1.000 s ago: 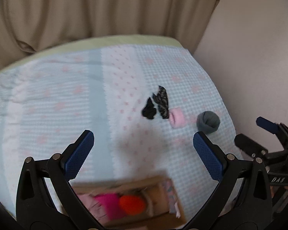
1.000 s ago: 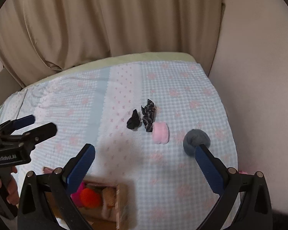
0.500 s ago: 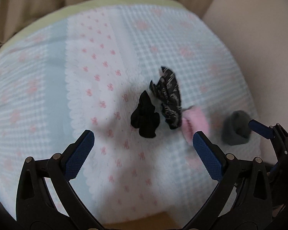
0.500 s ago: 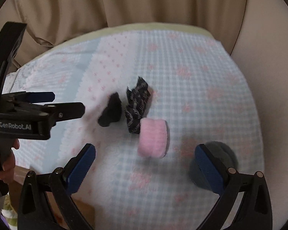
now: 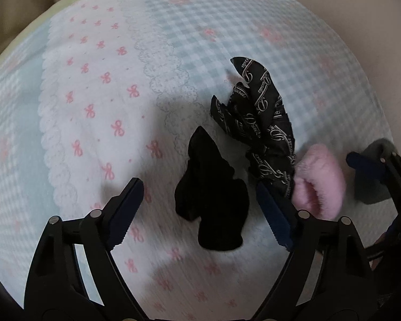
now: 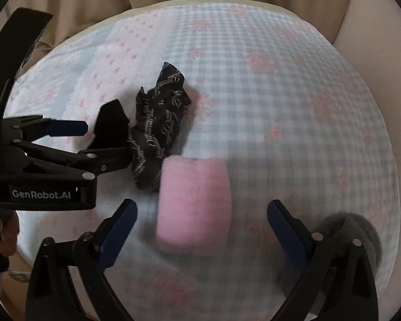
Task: Organize soft objects
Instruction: 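Grasp the black sock with the left tool while the right tool grasps the pink fuzzy headband, then carry the black sock and pink headband over the cardboard box with both tools, then open both tools to drop the sock and headband into the box, then raise both tools from the box toward the patterned cloth and grey sock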
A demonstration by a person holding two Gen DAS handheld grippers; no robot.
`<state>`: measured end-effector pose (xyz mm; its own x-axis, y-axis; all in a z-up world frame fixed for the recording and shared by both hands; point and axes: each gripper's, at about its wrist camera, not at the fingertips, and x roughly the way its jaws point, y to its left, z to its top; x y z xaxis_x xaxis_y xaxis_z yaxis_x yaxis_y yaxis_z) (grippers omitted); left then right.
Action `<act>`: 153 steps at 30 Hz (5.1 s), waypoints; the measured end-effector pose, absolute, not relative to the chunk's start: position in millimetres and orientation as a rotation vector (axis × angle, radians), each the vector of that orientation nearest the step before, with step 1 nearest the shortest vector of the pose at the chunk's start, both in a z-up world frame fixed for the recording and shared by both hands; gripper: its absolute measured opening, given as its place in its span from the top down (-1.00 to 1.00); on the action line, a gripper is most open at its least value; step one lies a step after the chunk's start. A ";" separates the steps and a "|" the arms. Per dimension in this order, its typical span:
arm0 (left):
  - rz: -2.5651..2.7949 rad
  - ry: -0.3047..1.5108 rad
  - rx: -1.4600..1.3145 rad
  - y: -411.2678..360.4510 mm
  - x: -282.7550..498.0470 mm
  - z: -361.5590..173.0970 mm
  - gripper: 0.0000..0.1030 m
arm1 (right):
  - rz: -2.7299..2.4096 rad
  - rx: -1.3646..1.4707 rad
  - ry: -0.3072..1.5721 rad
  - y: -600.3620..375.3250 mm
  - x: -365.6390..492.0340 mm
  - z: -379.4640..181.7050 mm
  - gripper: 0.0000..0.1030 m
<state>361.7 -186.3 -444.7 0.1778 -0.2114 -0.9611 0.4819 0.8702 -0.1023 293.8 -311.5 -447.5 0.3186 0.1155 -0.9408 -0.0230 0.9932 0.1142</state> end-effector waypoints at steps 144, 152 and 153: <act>-0.227 1.077 0.110 120.4 5.8 -181.1 -0.99 | 0.034 0.154 1.076 -110.1 17.1 -171.0 -1.00; -0.261 0.984 0.077 95.1 24.6 -143.2 -0.99 | -0.119 0.125 0.948 -161.3 15.3 -126.7 -1.00; -0.267 0.975 0.079 88.0 28.8 -139.8 -0.99 | -0.133 0.123 0.942 -168.5 16.6 -125.1 -1.00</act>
